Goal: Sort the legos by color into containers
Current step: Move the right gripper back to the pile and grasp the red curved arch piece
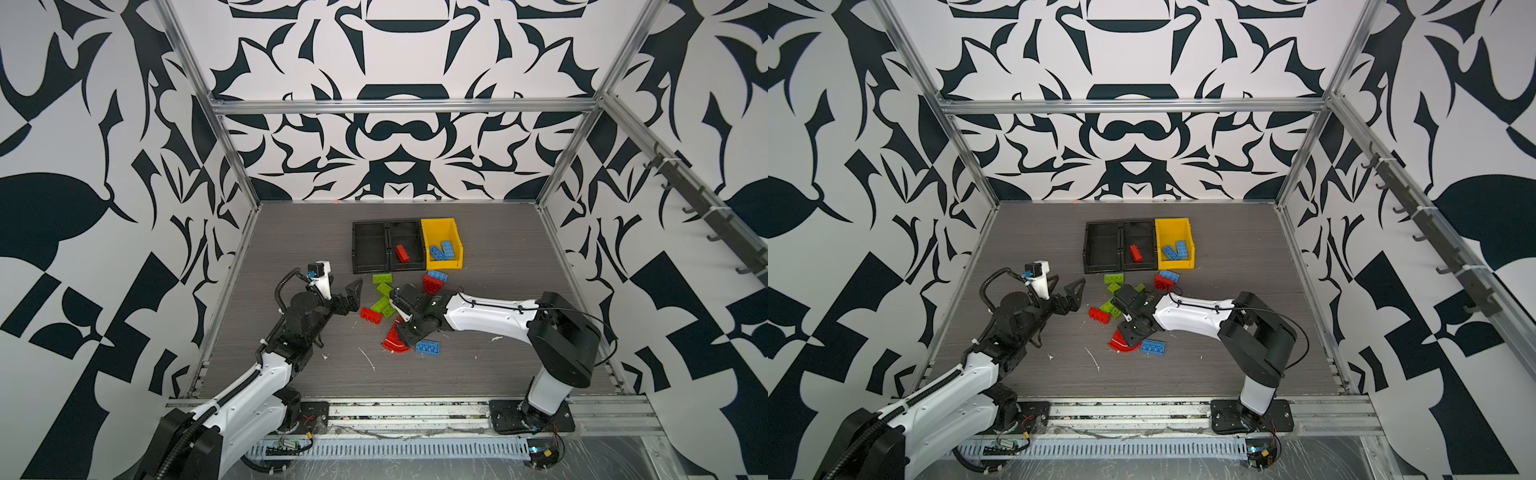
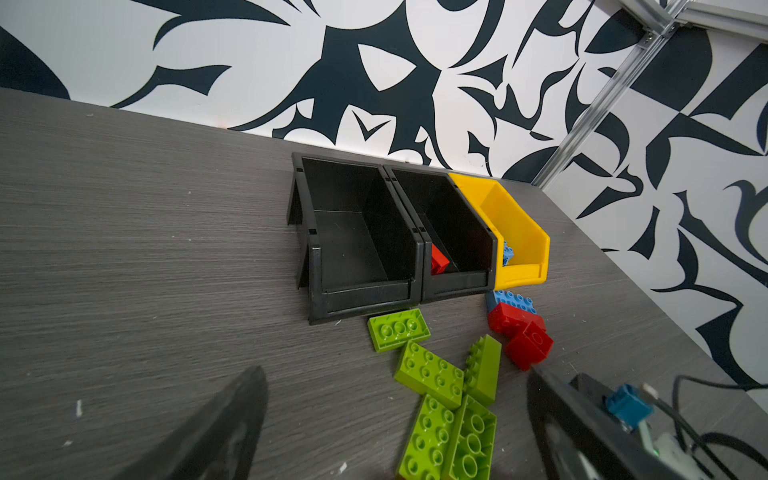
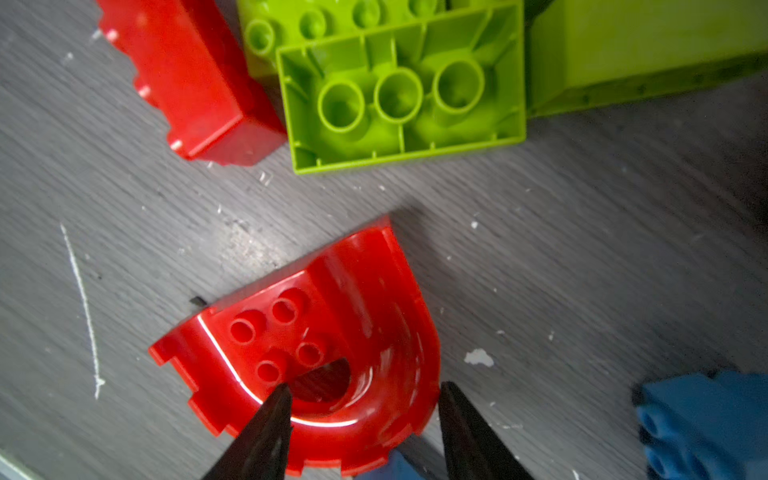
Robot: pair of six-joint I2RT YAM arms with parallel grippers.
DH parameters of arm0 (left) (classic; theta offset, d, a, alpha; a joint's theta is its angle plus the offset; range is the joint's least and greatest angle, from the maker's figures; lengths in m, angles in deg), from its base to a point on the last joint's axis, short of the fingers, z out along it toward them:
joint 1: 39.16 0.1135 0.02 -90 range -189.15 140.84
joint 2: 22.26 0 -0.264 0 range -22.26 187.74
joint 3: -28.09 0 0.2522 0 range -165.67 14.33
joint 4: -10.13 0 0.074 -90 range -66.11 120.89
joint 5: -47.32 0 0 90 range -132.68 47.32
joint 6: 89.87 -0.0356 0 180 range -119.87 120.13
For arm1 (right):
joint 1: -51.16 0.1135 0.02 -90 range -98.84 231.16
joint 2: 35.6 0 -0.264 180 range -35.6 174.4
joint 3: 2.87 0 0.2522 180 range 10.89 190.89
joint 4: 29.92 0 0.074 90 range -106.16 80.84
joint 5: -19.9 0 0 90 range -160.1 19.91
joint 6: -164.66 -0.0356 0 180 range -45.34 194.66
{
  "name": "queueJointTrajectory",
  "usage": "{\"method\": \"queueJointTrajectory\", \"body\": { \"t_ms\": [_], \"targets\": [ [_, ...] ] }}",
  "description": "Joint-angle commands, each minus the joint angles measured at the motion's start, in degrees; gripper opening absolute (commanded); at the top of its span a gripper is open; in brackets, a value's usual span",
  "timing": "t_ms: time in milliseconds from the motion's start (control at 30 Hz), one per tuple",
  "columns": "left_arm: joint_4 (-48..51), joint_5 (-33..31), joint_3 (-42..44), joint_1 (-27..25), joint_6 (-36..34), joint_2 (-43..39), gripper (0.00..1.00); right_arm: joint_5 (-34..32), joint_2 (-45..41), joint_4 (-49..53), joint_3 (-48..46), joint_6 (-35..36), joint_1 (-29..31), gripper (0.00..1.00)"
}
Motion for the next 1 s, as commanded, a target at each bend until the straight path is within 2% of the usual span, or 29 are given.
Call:
{"method": "queueJointTrajectory", "body": {
  "t_ms": [0, 300, 433, 533, 833, 967],
  "targets": [
    [0.5, -0.4, 0.7, -0.2, 0.4, -0.9, 1.00, -0.2, 0.5, -0.5, 0.9, -0.7, 0.0, 0.57],
    [0.5, -0.5, 0.8, -0.2, 0.4, -0.9, 1.00, -2.4, 0.9, -1.1, -0.3, -2.2, -0.1, 0.50],
    [0.3, -0.3, 0.7, -0.2, 0.6, -0.5, 1.00, -4.3, -0.5, -0.2, 0.1, -2.8, -0.3, 0.50],
    [0.3, -0.1, 0.7, -0.2, 0.6, -0.6, 1.00, -6.0, -0.3, 0.5, 0.4, -2.7, -0.3, 0.55],
    [0.2, -0.4, 0.8, -0.2, 0.5, -0.8, 1.00, -5.2, 3.3, -2.1, 1.3, -2.7, -0.3, 0.57],
    [0.4, -0.5, 0.9, -0.2, 0.4, -1.1, 1.00, -2.8, 3.9, -4.1, 0.5, -3.2, -0.8, 0.50]
  ]
}}
